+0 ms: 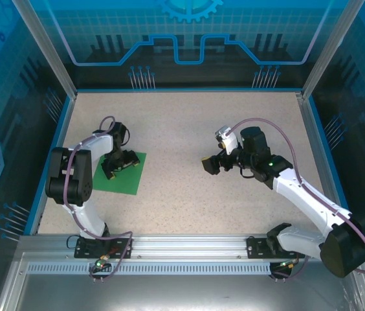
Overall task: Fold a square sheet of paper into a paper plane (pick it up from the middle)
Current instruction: Move the square sheet of paper to the center of the table.
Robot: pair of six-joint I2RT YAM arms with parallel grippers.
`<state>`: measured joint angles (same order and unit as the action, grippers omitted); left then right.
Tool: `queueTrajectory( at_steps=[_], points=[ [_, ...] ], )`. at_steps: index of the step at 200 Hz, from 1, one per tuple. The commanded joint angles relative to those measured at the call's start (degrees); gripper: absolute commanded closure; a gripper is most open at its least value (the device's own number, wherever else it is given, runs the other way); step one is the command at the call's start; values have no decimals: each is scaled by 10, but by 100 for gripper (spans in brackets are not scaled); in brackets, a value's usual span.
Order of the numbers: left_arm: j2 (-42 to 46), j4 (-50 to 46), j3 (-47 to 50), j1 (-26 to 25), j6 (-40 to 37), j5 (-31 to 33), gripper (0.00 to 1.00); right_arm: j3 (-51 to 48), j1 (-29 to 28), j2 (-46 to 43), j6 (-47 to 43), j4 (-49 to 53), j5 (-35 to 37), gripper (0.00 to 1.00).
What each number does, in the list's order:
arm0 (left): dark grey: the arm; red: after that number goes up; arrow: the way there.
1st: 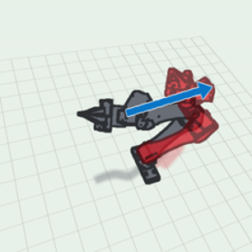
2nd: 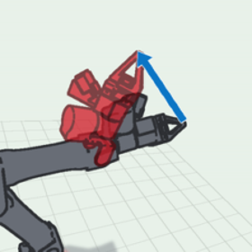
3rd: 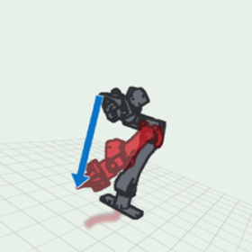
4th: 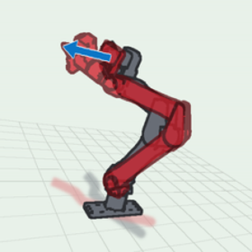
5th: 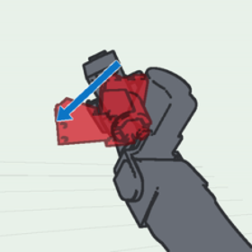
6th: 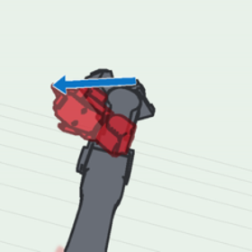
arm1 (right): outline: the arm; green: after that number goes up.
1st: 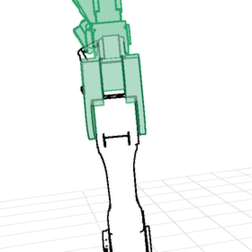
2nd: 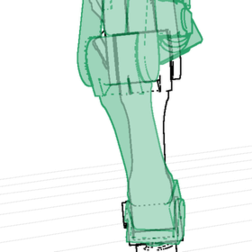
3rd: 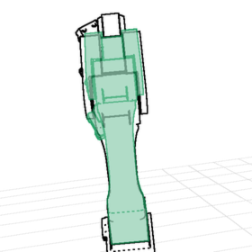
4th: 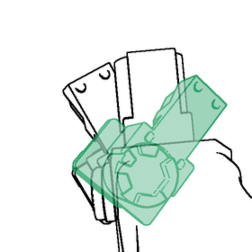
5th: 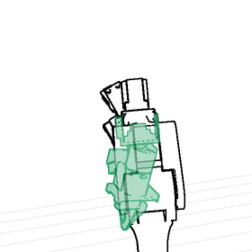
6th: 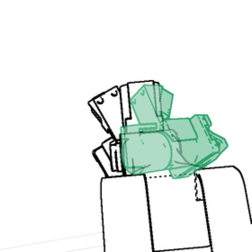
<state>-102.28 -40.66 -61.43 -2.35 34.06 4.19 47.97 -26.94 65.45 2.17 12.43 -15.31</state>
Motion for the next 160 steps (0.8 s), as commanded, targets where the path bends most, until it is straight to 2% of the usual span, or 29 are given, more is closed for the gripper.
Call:
queueTrajectory(
  at_steps=[1,12,44,67,81,124,160],
  points=[
    [-13,-35,2,-13,5,-11,4,7,8,-13,8,1,-11,1],
    [-4,-35,5,-23,9,0,1,6,11,-16,10,-2,-11,1],
    [1,-52,3,-30,17,10,2,-5,23,-24,19,-19,-27,1],
    [29,-28,18,-37,32,5,5,-13,34,-26,23,-24,-41,1],
    [8,-30,15,-37,38,-18,5,-17,40,-30,26,-24,-50,1],
    [-14,-26,13,-92,71,-26,4,-21,54,-49,28,-12,-63,1],
    [-15,-38,-19,-143,97,-31,3,-42,50,-57,72,-35,-153,1]
  ],
)
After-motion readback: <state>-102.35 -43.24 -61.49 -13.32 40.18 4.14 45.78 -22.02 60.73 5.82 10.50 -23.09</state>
